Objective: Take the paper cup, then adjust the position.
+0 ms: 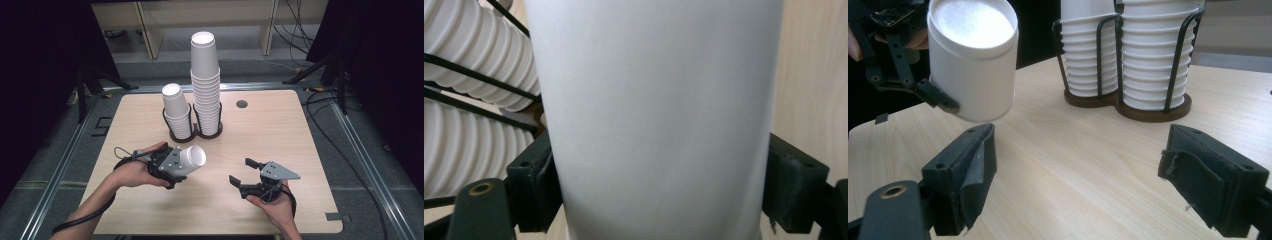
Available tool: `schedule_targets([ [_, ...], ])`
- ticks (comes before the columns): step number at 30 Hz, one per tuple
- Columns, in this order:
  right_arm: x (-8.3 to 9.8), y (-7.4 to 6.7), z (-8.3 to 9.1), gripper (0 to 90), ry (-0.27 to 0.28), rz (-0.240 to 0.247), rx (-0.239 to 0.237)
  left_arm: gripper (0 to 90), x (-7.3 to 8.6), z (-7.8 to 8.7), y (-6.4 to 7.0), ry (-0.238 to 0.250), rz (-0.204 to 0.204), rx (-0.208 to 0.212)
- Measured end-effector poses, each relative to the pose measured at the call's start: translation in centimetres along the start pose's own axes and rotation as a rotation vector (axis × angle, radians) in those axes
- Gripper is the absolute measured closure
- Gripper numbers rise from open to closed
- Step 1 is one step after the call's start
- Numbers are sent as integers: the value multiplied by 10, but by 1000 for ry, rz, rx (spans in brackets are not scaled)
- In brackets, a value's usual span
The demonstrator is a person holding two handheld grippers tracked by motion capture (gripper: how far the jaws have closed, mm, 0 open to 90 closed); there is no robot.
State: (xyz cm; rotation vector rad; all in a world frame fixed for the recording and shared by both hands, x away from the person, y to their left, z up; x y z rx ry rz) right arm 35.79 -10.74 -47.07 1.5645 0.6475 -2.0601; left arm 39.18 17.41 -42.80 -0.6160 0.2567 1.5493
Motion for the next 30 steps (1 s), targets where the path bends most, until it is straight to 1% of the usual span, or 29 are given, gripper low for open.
schedule_targets([
  [1, 0, 0, 0, 148, 1, -3, 0, 182, 0, 0, -1, -12, 1, -2],
  [2, 0, -1, 0, 148, -3, -14, -19, 182, -1, 1, -2, -27, -1, 4],
  [3, -1, 0, -1, 148, -8, 1, 3, 182, 0, 2, -3, -53, -5, 14],
  [4, -2, 0, -2, 148, -20, 3, -8, 182, 0, 3, -4, -69, -15, 18],
  [5, -3, 1, -3, 148, -12, 15, -11, 182, 0, 3, -4, -85, -19, 26],
  [6, -3, 0, -5, 149, -14, 23, -26, 182, 0, 4, -5, -115, -33, 37],
  [7, -4, 0, -7, 149, -3, 35, -36, 181, -1, 4, -5, -129, -44, 39],
  [8, -4, -2, -6, 149, -40, 24, -38, 181, -1, 4, -5, -144, -46, 46],
  [9, -5, -1, -8, 150, -26, 47, -48, 181, -2, 3, -4, -154, -53, 52],
  [10, -5, -1, -10, 150, -24, 64, -45, 181, -2, 3, -4, -168, -60, 56],
  [11, -4, -3, -10, 150, -48, 49, -49, 181, -2, 3, -4, -181, -65, 60],
  [12, -3, -3, -11, 150, -49, 59, -63, 181, -3, 3, -4, -197, -76, 63],
  [13, -3, -3, -12, 150, -46, 83, -61, 180, -3, 3, -4, -197, -76, 63],
  [14, -2, -4, -12, 151, -56, 79, -73, 180, -3, 2, -5, -216, -83, 66],
  [15, -2, -6, -13, 151, -54, 75, -85, 180, -3, 2, -5, -233, -85, 73],
  [16, -2, -4, -12, 151, -68, 100, -65, 180, -2, 1, -6, -245, -89, 77],
  [18, -2, -5, -13, 152, -83, 112, -74, 180, -2, -1, -6, -273, -101, 85],
  [20, -1, -6, -12, 153, -101, 128, -86, 180, -1, -2, -5, -298, -117, 97],
  [21, -2, -6, -14, 153, -89, 138, -93, 180, -1, -3, -4, -311, -129, 102],
  [23, -2, -8, -13, 153, -102, 146, -93, 180, -2, -4, -3, -336, -146, 110],
  [24, -2, -9, -14, 153, -101, 139, -93, 180, -2, -6, -2, -353, -157, 112],
  [26, -3, -11, -15, 153, -101, 147, -105, 179, -3, -8, 0, -386, -176, 116],
  [28, -4, -13, -16, 153, -111, 162, -108, 180, -5, -10, 2, -418, -196, 135],
  [29, -4, -15, -16, 153, -115, 163, -116, 179, -5, -12, 3, -431, -208, 145],
  [30, -5, -16, -18, 153, -113, 176, -126, 179, -7, -13, 4, -446, -226, 155],
])
Point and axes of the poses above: each handheld gripper's, and its own axes: z roughly backward along the jaws, x roughly out of its underside, y roughly to its right, the point moved 4 cm from there along -z, roughly forward along the jaws, and after that the axes turned 12 degrees about x, right-handed, at the moved point
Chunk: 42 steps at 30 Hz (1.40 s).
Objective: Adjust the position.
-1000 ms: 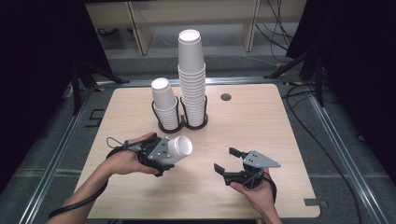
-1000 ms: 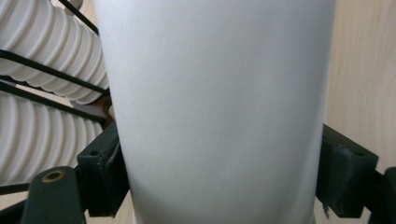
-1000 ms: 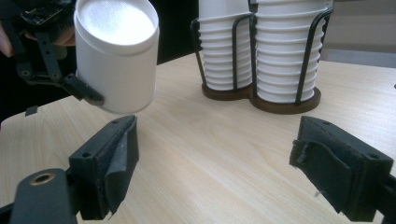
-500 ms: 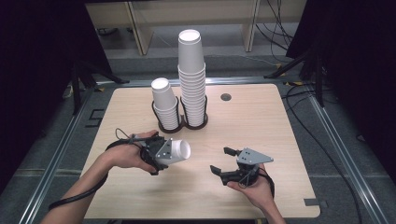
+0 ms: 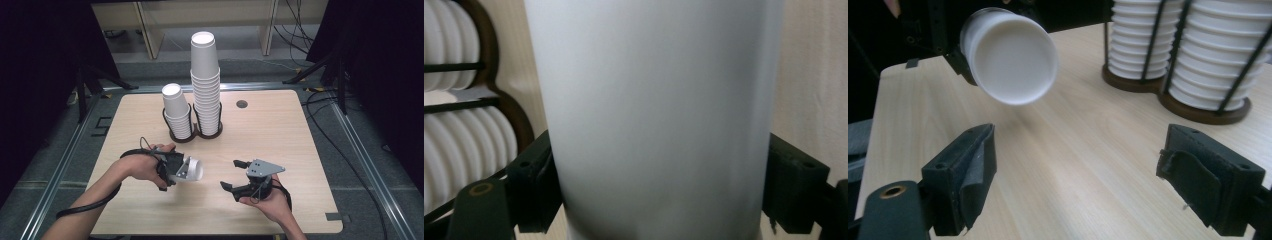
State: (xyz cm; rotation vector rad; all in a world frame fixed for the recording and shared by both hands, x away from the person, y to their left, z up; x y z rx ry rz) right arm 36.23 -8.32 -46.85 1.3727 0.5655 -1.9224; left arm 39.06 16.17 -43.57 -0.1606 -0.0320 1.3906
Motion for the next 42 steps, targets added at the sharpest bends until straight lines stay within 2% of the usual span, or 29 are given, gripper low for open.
schedule_targets([
  [3, -4, -6, -4, 154, -23, 29, -34, 179, -5, -3, 1, -35, -38, 24],
  [5, -8, -10, -9, 153, -14, 61, -57, 179, -8, -4, 1, -61, -58, 37],
  [6, -8, -10, -9, 153, -14, 61, -57, 179, -8, -4, 1, -61, -58, 37],
  [7, -12, -16, -15, 153, -23, 74, -101, 179, -10, -6, 1, -80, -75, 45],
  [9, -12, -18, -16, 153, -24, 79, -103, 179, -11, -6, 0, -89, -81, 48],
  [10, -14, -20, -21, 153, -33, 115, -122, 178, -13, -8, -1, -108, -92, 48],
  [11, -15, -22, -23, 153, -37, 117, -132, 178, -13, -9, -1, -112, -92, 55],
  [20, -20, -34, -43, 152, -34, 152, -173, 177, -19, -9, -2, -112, -107, 64],
  [24, -19, -39, -50, 154, -49, 146, -185, 177, -19, -9, -2, -108, -106, 64],
  [26, -19, -41, -54, 158, -39, 170, -187, 178, -19, -9, -1, -110, -105, 66],
  [27, -17, -43, -52, 160, -72, 133, -186, 178, -19, -9, -1, -108, -103, 66],
  [28, -18, -43, -55, 161, -49, 152, -192, 178, -20, -9, -1, -106, -102, 66],
  [30, -18, -43, -56, 167, -43, 169, -192, 178, -20, -9, -1, -101, -102, 66],
  [31, -18, -45, -57, 172, -50, 160, -199, 178, -20, -10, -1, -100, -99, 66],
  [33, -17, -45, -57, 177, -55, 175, -205, 178, -21, -10, -2, -100, -100, 64],
  [42, -15, -44, -60, 204, -59, 169, -201, 177, -26, -13, 0, -99, -113, 73],
])
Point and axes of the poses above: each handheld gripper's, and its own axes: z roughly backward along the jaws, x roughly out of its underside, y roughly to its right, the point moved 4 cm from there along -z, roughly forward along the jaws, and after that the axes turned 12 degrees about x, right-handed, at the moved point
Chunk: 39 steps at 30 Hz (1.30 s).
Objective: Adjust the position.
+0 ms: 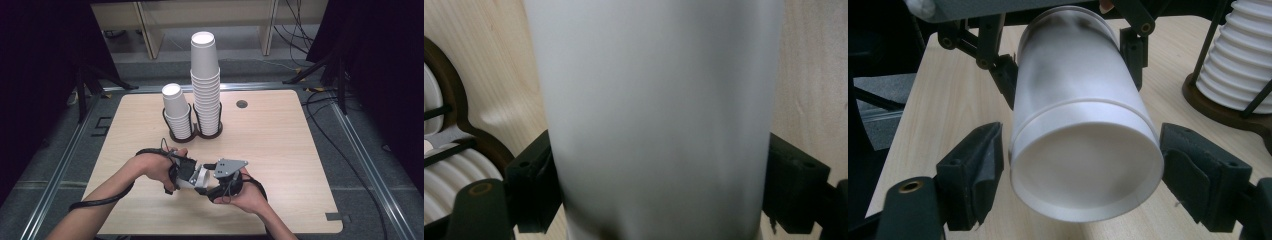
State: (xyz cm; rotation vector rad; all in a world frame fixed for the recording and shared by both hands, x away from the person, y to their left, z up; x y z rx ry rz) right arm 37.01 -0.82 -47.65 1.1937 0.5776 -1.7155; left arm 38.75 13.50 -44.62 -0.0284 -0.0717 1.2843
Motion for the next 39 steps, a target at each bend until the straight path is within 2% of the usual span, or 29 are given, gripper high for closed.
schedule_targets([
  [17, 3, -1, -4, 227, -11, 3, 0, 176, -3, 3, 0, 8, -12, -9],
  [19, 4, 0, -4, 237, -14, 15, 4, 176, -4, 4, 0, 15, -10, -8],
  [24, 6, -2, -5, 253, -29, 1, -7, 175, -4, 3, 0, 13, -7, -7],
  [29, 6, -1, -5, 262, -16, 9, -2, 175, -5, 3, 0, 15, -9, -10],
  [35, 7, 2, -1, 277, -14, 22, 5, 162, -5, 5, -1, 50, -15, -17],
  [39, 7, 3, 2, 280, -11, 40, 5, 143, -4, 5, -1, 100, -24, -27],
])
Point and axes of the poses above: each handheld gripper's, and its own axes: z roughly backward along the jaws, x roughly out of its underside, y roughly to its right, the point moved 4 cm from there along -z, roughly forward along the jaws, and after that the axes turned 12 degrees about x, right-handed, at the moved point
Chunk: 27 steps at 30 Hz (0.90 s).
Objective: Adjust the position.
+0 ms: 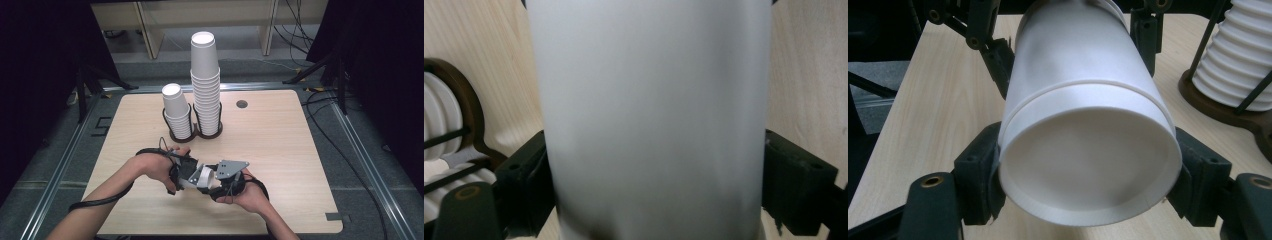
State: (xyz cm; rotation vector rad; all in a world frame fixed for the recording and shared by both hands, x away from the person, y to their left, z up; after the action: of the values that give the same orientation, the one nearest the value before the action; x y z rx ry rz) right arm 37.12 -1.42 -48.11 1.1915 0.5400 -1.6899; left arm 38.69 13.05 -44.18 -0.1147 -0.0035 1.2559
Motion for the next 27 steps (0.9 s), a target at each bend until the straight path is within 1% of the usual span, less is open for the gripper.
schedule_targets([
  [2, 0, 1, 2, 281, 3, 4, 2, 125, 1, 0, -1, 36, -4, -12],
  [3, 1, 1, 3, 281, 3, 5, 2, 99, 1, 1, -1, 50, -16, -19],
  [4, 1, 3, 3, 282, 9, 18, 9, 74, 1, 1, 0, 63, -19, -18],
  [5, 2, 3, 4, 281, 3, 15, 5, 57, 1, 0, 1, 80, -8, -14],
  [6, 2, 3, 4, 281, 3, 15, 5, 29, 1, 0, 1, 80, -8, -14],
  [7, 2, 4, 6, 282, 0, 13, 10, 0, 2, 0, 2, 98, -6, -26],
  [8, 2, 4, 6, 282, 0, 13, 10, 0, 2, 0, 2, 98, -6, -26],
  [9, 3, 5, 7, 282, 7, 22, 15, 0, 3, 1, 2, 132, 2, -53],
  [11, 4, 5, 8, 282, 3, 8, 17, 0, 5, 2, 2, 168, 14, -67],
  [12, 4, 5, 8, 282, 3, 8, 17, 0, 5, 2, 2, 168, 14, -67],
  [14, 6, 6, 11, 281, -6, 6, 18, 0, 7, 3, 3, 220, 33, -86],
  [15, 7, 7, 12, 282, -6, -6, 17, 0, 9, 4, 4, 247, 41, -106],
  [16, 8, 7, 12, 281, -5, -5, 22, 0, 11, 6, 4, 264, 44, -118],
  [17, 8, 9, 13, 281, -2, 11, 29, 0, 13, 7, 4, 285, 50, -131],
  [18, 8, 9, 14, 281, 3, 5, 27, 0, 15, 8, 4, 318, 56, -150],
  [19, 8, 9, 14, 281, 3, 5, 27, 0, 15, 8, 4, 318, 56, -150],
  [20, 9, 10, 15, 281, 3, 4, 28, 0, 17, 9, 5, 340, 63, -155],
  [21, 11, 11, 17, 281, 1, -2, 35, 0, 20, 11, 6, 393, 80, -172],
  [22, 11, 11, 17, 281, 3, -7, 34, 0, 22, 11, 6, 422, 86, -185],
  [23, 11, 11, 18, 281, 6, -19, 30, 0, 25, 13, 6, 438, 90, -189],
  [24, 11, 13, 20, 281, 7, -19, 32, 0, 27, 13, 6, 460, 95, -203],
  [25, 12, 12, 21, 281, -1, -41, 29, 0, 30, 13, 6, 485, 106, -211],
  [26, 12, 15, 22, 281, 14, -22, 38, 0, 32, 13, 7, 511, 117, -220],
  [27, 13, 15, 24, 281, 5, -30, 32, 0, 34, 13, 7, 529, 135, -221],
])
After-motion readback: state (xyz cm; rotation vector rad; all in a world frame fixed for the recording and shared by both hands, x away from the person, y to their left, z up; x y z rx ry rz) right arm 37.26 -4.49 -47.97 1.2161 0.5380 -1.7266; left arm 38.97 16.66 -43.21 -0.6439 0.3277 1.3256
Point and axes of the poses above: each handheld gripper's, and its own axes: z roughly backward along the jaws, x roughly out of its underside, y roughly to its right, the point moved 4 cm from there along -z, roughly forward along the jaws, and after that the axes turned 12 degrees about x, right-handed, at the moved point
